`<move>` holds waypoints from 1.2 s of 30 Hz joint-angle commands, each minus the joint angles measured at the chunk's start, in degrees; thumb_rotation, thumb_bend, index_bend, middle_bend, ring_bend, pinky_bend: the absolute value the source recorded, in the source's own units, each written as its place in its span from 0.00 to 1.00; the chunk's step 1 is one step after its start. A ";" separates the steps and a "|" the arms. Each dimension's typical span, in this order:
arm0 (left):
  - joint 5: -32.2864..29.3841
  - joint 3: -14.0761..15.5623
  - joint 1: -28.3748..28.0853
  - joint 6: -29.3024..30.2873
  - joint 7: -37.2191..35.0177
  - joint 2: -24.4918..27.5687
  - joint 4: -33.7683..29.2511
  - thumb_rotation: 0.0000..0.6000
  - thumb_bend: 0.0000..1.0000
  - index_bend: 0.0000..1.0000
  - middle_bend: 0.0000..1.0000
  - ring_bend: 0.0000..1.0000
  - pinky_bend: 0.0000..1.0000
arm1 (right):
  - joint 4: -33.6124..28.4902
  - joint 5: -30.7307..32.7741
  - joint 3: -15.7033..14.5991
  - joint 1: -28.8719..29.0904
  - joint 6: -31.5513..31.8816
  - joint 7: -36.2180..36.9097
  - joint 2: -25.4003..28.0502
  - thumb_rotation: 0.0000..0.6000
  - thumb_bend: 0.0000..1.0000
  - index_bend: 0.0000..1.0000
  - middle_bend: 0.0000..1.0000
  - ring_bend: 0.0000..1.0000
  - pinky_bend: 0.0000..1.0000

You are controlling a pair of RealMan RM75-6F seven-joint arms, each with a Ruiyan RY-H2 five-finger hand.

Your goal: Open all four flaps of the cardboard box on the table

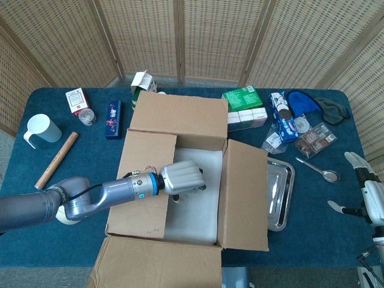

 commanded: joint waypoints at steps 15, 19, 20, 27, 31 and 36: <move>-0.54 0.86 0.67 -1.59 0.97 1.75 -1.73 1.00 0.04 0.71 0.82 0.59 0.57 | -0.22 -0.30 -0.02 -0.19 0.47 0.53 0.27 1.00 0.00 0.00 0.00 0.00 0.16; -0.92 0.60 1.06 -1.30 0.98 3.03 -2.79 1.00 0.04 0.73 0.85 0.61 0.57 | -0.33 -0.42 -0.02 -0.21 0.57 0.71 0.39 1.00 0.00 0.00 0.00 0.00 0.16; -1.09 0.49 1.16 -1.25 0.89 3.48 -3.13 1.00 0.04 0.73 0.85 0.61 0.57 | -0.36 -0.47 -0.03 -0.24 0.63 0.75 0.41 1.00 0.00 0.00 0.00 0.00 0.16; -1.44 -0.52 2.02 0.04 0.95 7.84 -6.06 1.00 0.04 0.73 0.87 0.63 0.58 | -0.65 -0.62 -0.08 -0.37 0.92 0.63 0.53 1.00 0.00 0.00 0.00 0.00 0.16; -0.97 -0.74 3.08 1.39 1.69 10.56 -8.03 1.00 0.04 0.73 0.87 0.63 0.58 | -0.97 -0.83 -0.23 -0.35 0.88 0.29 0.56 1.00 0.00 0.00 0.00 0.00 0.16; -0.53 -0.73 4.19 2.17 2.22 13.18 -9.91 1.00 0.04 0.73 0.87 0.63 0.58 | -1.55 -1.28 -0.40 -0.42 1.25 -0.57 0.54 1.00 0.00 0.00 0.00 0.00 0.16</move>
